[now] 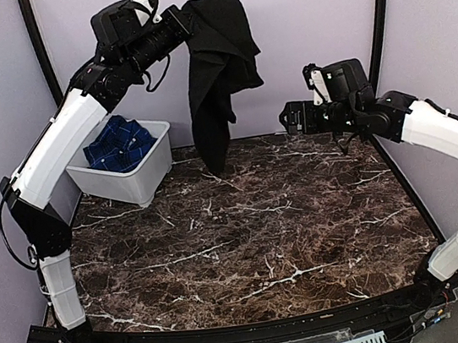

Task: Fold and stack the long sleeve shirts
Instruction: Place the crumpled shirt at the center of the board.

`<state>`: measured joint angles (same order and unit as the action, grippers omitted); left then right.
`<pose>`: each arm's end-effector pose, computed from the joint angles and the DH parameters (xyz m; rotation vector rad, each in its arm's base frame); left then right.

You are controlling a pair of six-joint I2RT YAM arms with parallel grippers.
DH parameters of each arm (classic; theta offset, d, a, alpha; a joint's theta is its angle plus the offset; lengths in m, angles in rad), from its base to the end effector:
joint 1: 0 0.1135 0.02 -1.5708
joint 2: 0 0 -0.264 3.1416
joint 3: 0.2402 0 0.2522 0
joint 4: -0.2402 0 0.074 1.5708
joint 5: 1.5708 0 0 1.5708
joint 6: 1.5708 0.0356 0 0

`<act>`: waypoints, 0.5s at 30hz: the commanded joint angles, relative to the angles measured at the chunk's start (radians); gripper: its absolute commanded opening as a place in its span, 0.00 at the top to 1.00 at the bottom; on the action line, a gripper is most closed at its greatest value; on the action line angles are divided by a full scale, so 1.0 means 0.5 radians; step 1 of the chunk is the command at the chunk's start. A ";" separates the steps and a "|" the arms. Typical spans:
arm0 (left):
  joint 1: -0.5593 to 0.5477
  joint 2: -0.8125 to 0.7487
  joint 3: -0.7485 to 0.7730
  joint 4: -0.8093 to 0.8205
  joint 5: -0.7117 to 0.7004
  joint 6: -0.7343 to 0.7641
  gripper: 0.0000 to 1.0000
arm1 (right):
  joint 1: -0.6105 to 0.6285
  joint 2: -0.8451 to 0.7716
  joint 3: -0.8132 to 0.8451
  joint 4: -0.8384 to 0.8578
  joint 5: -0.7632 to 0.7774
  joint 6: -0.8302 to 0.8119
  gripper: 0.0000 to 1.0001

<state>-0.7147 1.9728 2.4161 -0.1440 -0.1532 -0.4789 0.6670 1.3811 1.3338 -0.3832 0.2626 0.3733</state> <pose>0.3232 -0.2732 0.5479 0.0190 1.3314 -0.9245 0.2542 0.1884 0.3759 -0.1252 2.0049 0.4085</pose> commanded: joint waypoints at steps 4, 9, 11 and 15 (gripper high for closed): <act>0.057 -0.173 -0.477 -0.367 -0.218 -0.484 1.00 | 0.004 -0.030 -0.068 0.049 0.034 -0.029 0.01; 0.189 -0.467 -1.897 -0.108 0.123 -0.708 1.00 | 0.005 0.039 -0.192 0.013 -0.112 -0.008 0.01; 0.187 -0.566 -2.284 -0.012 0.210 -0.771 1.00 | 0.015 0.087 -0.261 0.013 -0.206 0.025 0.01; 0.154 -0.788 -2.685 0.000 0.238 -0.838 1.00 | 0.083 0.210 -0.343 -0.027 -0.237 0.083 0.04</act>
<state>-0.6109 1.7508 1.1801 -0.1852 -0.0925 -0.8257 0.6746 1.4303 1.2057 -0.3862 0.1925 0.3824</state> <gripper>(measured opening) 0.033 0.974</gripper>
